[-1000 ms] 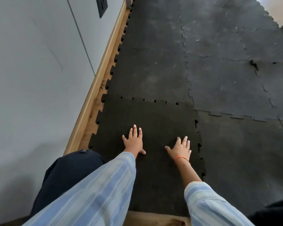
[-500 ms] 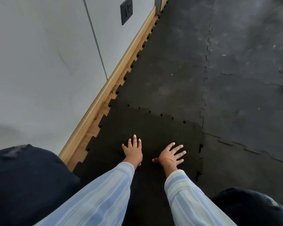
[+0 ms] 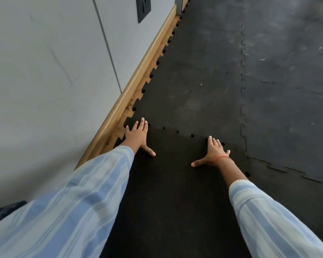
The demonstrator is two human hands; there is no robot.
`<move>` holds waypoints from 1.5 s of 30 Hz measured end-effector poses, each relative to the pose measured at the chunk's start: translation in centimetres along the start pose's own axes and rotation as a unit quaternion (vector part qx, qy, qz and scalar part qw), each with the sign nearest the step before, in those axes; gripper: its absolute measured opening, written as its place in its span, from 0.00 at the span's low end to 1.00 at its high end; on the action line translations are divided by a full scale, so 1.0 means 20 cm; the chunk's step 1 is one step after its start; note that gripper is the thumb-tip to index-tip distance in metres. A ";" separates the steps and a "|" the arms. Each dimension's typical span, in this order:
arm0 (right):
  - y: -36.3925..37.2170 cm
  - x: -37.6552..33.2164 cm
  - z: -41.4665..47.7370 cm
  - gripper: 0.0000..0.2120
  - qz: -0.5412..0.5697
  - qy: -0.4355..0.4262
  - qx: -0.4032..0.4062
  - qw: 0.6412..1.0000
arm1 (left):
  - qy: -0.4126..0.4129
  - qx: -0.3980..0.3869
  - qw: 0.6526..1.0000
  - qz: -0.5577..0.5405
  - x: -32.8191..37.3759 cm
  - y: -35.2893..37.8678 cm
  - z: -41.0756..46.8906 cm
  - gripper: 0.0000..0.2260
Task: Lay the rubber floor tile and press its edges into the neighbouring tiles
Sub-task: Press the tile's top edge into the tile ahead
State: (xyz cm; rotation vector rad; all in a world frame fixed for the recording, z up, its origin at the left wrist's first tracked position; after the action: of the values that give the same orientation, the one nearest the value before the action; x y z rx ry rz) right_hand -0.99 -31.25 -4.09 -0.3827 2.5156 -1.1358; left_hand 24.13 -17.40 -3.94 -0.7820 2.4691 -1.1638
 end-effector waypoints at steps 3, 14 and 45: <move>0.00 0.01 0.03 0.69 -0.023 0.010 0.020 0.999 | 0.012 0.017 1.000 0.007 -0.05 0.00 0.06 0.67; 0.09 0.00 -0.07 0.67 -0.037 -0.001 0.045 0.998 | 0.043 0.033 0.999 0.005 -0.11 0.09 0.00 0.66; 0.13 -0.02 -0.15 0.65 -0.040 0.001 0.044 0.998 | 0.032 -0.035 0.999 0.014 -0.12 0.13 -0.01 0.64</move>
State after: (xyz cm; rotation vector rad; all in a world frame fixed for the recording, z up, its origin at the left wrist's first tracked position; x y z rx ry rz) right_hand -2.21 -27.44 -4.26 -0.4620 2.4616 -1.2724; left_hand 25.02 -14.56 -5.70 -0.7362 2.5773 -1.1152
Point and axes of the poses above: each hand's wrist, its own z-axis towards the middle knuckle, its own y-axis out of the palm, x = y × z, the point moved 3 cm from there along z, towards the middle knuckle, and after that the axes turned 3 degrees about -x, right-handed, at the moved point
